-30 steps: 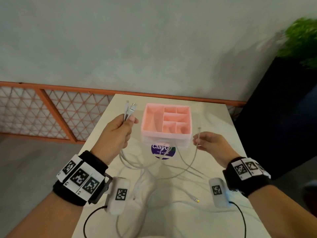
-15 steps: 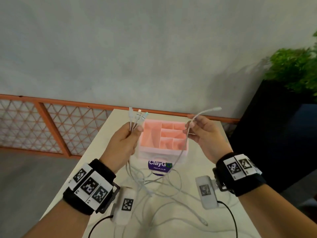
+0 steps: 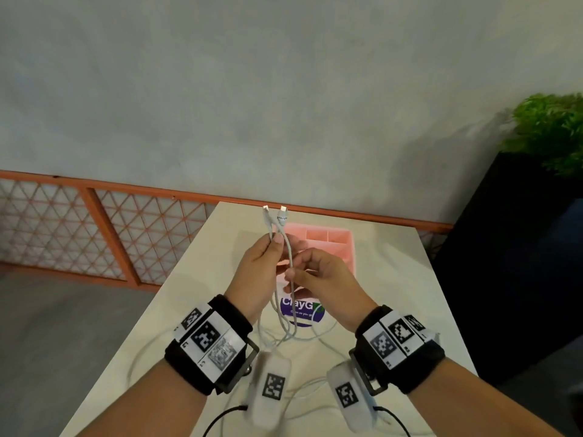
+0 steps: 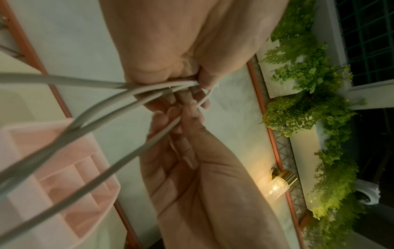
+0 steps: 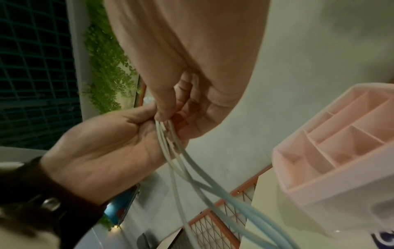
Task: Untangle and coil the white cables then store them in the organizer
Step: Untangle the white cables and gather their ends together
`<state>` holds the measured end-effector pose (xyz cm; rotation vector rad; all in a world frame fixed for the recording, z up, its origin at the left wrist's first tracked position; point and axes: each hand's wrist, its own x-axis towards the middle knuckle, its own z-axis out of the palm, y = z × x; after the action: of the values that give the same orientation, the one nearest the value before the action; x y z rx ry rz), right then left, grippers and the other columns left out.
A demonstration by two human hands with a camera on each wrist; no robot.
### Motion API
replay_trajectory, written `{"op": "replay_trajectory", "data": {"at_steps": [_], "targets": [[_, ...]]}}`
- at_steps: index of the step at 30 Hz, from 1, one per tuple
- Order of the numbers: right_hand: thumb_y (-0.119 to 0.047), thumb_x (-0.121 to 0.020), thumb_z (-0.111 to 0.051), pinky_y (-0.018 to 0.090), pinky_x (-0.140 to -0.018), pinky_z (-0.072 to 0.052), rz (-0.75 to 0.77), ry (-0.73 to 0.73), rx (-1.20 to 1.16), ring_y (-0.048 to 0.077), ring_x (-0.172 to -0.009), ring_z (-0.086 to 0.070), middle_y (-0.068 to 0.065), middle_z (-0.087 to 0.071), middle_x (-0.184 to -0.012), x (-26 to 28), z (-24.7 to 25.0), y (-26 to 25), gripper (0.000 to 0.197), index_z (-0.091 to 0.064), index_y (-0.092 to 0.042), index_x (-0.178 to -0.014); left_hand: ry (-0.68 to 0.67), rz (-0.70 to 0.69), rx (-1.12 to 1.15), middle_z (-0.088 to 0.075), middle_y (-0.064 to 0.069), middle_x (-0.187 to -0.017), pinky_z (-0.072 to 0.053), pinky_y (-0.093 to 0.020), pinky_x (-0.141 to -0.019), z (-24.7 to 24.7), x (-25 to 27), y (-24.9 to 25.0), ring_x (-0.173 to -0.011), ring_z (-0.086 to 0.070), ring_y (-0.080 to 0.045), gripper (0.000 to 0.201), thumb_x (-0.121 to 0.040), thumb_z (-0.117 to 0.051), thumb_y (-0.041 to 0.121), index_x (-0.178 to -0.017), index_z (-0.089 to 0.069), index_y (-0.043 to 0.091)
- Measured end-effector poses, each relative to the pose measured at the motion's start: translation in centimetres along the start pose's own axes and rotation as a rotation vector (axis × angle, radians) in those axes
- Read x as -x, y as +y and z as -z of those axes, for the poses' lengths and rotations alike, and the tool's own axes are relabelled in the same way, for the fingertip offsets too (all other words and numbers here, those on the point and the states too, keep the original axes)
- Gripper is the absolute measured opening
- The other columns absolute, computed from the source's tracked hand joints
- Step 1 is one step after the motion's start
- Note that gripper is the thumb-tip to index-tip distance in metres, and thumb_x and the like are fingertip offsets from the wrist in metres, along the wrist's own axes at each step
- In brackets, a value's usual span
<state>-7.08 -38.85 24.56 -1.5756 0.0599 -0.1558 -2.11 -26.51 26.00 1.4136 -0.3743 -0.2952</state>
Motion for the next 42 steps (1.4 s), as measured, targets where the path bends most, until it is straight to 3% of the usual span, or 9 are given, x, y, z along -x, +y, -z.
{"op": "replay_trajectory", "data": {"at_steps": [3, 7, 12, 20, 25, 30, 36, 40, 42], "targets": [[-0.004, -0.088, -0.059, 0.030, -0.066, -0.058, 0.010, -0.040, 0.061, 0.016, -0.063, -0.063, 0.003, -0.060, -0.078, 0.1, 0.0, 0.7, 0.011, -0.057, -0.015, -0.087, -0.029, 0.046, 0.130, -0.069, -0.011, -0.083, -0.049, -0.032, -0.059, -0.2, 0.2, 0.2, -0.073, -0.063, -0.024, 0.031, -0.100, -0.037, 0.028, -0.085, -0.059, 0.011], [-0.007, -0.092, -0.052, 0.028, -0.073, -0.048, -0.053, -0.221, 0.320, 0.012, -0.069, -0.058, 0.001, -0.061, -0.075, 0.8, 1.1, 3.3, 0.018, -0.056, -0.019, -0.079, 0.011, 0.018, 0.247, -0.041, 0.008, -0.051, -0.040, -0.029, -0.057, 0.8, -0.4, 1.1, -0.047, -0.039, -0.010, 0.029, -0.101, -0.034, 0.027, -0.077, -0.046, 0.014], [-0.011, -0.093, -0.052, 0.018, -0.078, -0.045, -0.072, -0.212, 0.411, -0.002, -0.072, -0.058, -0.008, -0.061, -0.078, 0.9, 2.1, 5.1, 0.020, -0.057, -0.026, -0.081, 0.053, -0.008, 0.165, -0.030, 0.009, -0.053, -0.020, -0.026, -0.050, 2.4, -0.1, 1.3, -0.047, -0.023, -0.009, 0.033, -0.101, -0.032, 0.034, -0.073, -0.039, 0.017], [-0.024, -0.094, -0.050, 0.017, -0.058, -0.037, 0.190, -0.097, 0.692, 0.011, -0.060, -0.042, -0.006, -0.050, -0.068, -0.7, 2.4, 2.8, 0.013, -0.050, -0.020, -0.082, 0.065, -0.119, 0.115, -0.028, 0.012, -0.053, -0.016, -0.021, -0.044, 4.8, 0.1, 4.2, -0.045, -0.021, -0.004, 0.035, -0.099, -0.035, 0.036, -0.068, -0.040, 0.022], [-0.019, -0.098, -0.036, 0.029, -0.066, -0.036, -0.137, -0.128, 1.065, 0.026, -0.078, -0.055, 0.003, -0.056, -0.083, -0.3, 7.4, 7.5, 0.019, -0.052, -0.011, -0.090, 0.182, -0.273, 0.180, -0.029, 0.011, -0.050, -0.012, -0.025, -0.043, 7.5, -0.1, 8.0, -0.043, -0.018, -0.006, 0.035, -0.100, -0.034, 0.036, -0.069, -0.040, 0.022], [-0.002, -0.088, -0.051, 0.023, -0.062, -0.041, -0.274, 0.047, 0.813, 0.023, -0.074, -0.053, 0.000, -0.057, -0.075, -0.4, 10.2, 8.1, 0.018, -0.056, -0.016, -0.078, 0.205, -0.245, 0.000, -0.028, 0.011, -0.051, -0.014, -0.027, -0.044, 7.7, 0.1, 6.8, -0.045, -0.019, -0.007, 0.035, -0.099, -0.036, 0.040, -0.068, -0.038, 0.024], [-0.005, -0.081, -0.067, 0.017, -0.070, -0.045, 0.101, 0.152, 0.501, 0.015, -0.075, -0.057, -0.005, -0.067, -0.080, -1.1, 7.1, -0.2, 0.023, -0.069, -0.028, -0.080, -0.006, -0.072, -0.429, -0.035, 0.008, -0.063, -0.029, -0.026, -0.052, 4.1, 0.6, 3.3, -0.054, -0.033, -0.011, 0.047, -0.066, -0.063, 0.062, -0.079, -0.046, 0.021], [-0.024, -0.083, -0.066, 0.017, -0.072, -0.038, 0.392, 0.089, 0.741, 0.012, -0.082, -0.050, -0.012, -0.068, -0.082, 0.1, 4.0, -4.8, 0.011, -0.073, -0.026, -0.092, -0.140, -0.061, -0.582, -0.037, 0.007, -0.056, -0.026, -0.017, -0.048, 1.5, 0.5, 1.5, -0.046, -0.034, -0.004, 0.033, -0.075, -0.070, 0.047, -0.070, -0.052, 0.021], [-0.024, -0.085, -0.064, 0.024, -0.071, -0.041, 0.398, 0.067, 0.665, 0.015, -0.078, -0.052, -0.008, -0.066, -0.079, 0.6, 3.6, -5.3, 0.008, -0.069, -0.028, -0.089, -0.141, -0.115, -0.603, -0.045, -0.010, -0.058, -0.026, -0.019, -0.051, 1.5, 0.1, 1.1, -0.052, -0.038, -0.006, 0.038, -0.083, -0.064, 0.046, -0.064, -0.052, 0.014]]}}
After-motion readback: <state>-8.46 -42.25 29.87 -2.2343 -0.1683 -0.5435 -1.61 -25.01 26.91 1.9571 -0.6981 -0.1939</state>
